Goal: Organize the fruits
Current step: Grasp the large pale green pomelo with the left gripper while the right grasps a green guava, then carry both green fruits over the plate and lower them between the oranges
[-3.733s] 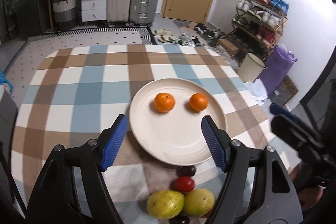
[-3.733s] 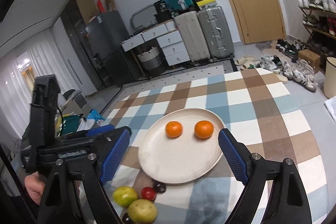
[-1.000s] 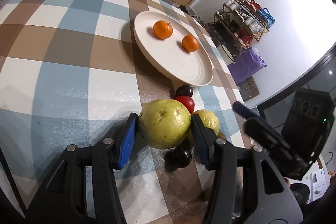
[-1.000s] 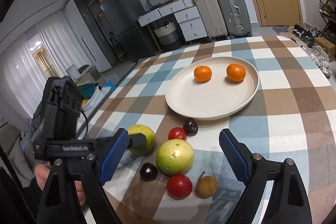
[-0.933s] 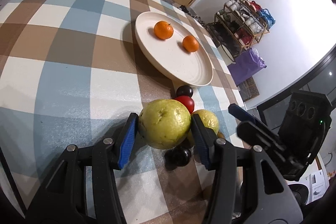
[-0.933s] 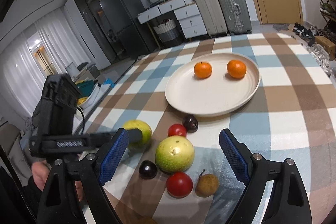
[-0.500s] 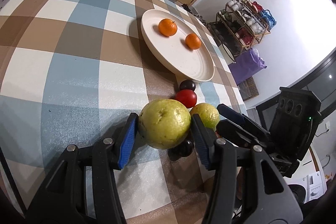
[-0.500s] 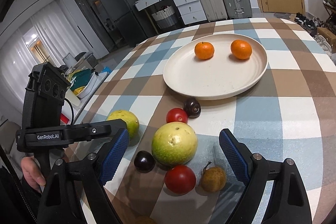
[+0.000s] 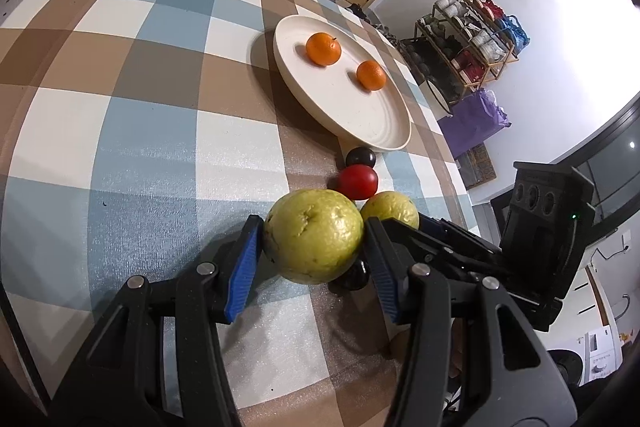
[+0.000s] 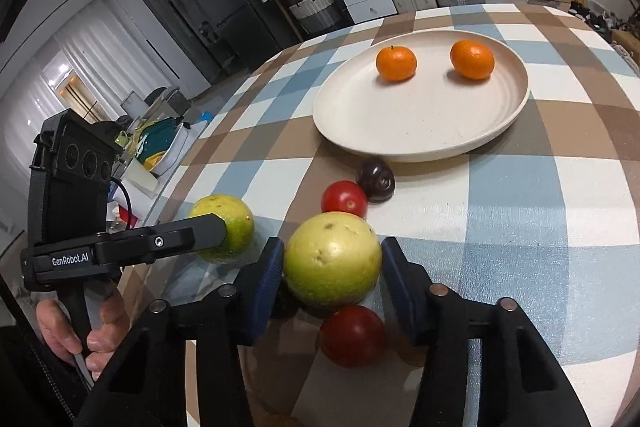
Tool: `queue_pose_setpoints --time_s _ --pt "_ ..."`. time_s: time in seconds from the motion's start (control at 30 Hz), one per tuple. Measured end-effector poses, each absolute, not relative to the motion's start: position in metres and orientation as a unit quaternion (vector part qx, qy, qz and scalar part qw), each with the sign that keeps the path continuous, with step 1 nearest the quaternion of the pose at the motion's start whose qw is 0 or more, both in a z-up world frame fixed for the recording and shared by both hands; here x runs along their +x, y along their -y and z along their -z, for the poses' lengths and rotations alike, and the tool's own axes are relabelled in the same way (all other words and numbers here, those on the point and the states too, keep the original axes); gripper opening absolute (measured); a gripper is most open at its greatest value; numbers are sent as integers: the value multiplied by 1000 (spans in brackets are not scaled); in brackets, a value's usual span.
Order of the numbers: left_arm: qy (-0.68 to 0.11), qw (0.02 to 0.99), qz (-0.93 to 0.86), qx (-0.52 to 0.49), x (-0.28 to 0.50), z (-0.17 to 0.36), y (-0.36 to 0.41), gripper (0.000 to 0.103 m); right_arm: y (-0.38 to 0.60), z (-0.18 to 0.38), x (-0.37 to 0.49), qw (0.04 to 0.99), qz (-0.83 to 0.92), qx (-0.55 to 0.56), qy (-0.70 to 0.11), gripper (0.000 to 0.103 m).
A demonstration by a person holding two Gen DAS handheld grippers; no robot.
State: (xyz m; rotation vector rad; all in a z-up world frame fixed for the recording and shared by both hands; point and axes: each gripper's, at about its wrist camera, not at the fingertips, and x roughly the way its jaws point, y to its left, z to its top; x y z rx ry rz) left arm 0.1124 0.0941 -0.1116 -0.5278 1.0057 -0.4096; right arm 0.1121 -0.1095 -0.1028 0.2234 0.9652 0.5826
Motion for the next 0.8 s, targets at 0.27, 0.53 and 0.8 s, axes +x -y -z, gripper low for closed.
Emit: queue_pose_setpoints --time_s 0.27,0.53,0.8 --pt "-468 827 194 -244 115 104 -93 48 118 98 110 842 -281 133 -442 50" --pt "-460 834 197 -230 128 88 -86 48 130 84 107 850 -288 148 -414 50" --pt "-453 841 206 -214 152 71 -72 48 144 71 115 855 -294 175 -389 50"
